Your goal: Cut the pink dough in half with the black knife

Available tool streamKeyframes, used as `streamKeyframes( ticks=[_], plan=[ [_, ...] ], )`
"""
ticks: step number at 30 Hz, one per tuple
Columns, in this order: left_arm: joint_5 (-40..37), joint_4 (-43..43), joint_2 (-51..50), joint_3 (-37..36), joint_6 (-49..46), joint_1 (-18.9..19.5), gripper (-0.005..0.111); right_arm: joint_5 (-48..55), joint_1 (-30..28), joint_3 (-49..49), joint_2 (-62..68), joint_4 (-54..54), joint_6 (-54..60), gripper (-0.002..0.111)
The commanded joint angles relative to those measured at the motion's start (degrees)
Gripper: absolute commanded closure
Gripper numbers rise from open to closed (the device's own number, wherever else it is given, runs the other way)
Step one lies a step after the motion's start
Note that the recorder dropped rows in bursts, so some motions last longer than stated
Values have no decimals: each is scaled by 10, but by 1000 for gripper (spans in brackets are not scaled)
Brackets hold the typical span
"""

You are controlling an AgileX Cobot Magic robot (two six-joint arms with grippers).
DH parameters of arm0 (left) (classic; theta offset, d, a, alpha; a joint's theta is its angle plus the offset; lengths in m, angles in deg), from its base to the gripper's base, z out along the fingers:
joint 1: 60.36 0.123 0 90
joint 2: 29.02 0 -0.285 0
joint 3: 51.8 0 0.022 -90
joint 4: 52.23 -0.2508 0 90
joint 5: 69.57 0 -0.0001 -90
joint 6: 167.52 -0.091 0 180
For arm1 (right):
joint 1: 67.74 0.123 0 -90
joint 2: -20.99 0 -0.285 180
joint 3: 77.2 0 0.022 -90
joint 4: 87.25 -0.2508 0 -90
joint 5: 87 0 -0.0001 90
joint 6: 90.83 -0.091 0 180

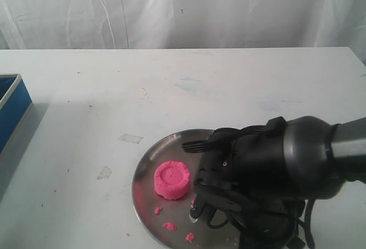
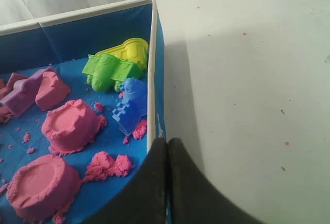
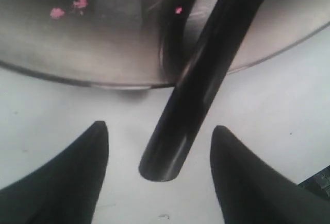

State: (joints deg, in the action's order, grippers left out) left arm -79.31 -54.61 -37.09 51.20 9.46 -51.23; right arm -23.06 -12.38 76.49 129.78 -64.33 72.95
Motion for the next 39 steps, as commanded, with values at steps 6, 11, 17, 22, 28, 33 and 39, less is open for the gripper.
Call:
streamKeyframes(
  ticks=[6, 11, 17, 22, 28, 33, 39],
  plan=[
    [3, 6, 3, -2, 1, -1, 107, 8, 2, -3, 42, 58, -48, 53],
    [3, 6, 3, -2, 1, -1, 107, 8, 2, -3, 51, 73, -76, 55],
    [3, 6, 3, -2, 1, -1, 107, 12, 2, -3, 51, 98, -97, 76],
    [3, 6, 3, -2, 1, -1, 107, 19, 2, -3, 51, 98, -97, 98],
    [3, 6, 3, -2, 1, -1, 107, 22, 2, -3, 51, 112, -97, 108],
    [3, 6, 3, -2, 1, -1, 107, 60, -1, -3, 43, 180, -97, 108],
    [3, 6, 3, -2, 1, -1, 107, 24, -38, -3, -24, 201, -99, 108]
  ],
)
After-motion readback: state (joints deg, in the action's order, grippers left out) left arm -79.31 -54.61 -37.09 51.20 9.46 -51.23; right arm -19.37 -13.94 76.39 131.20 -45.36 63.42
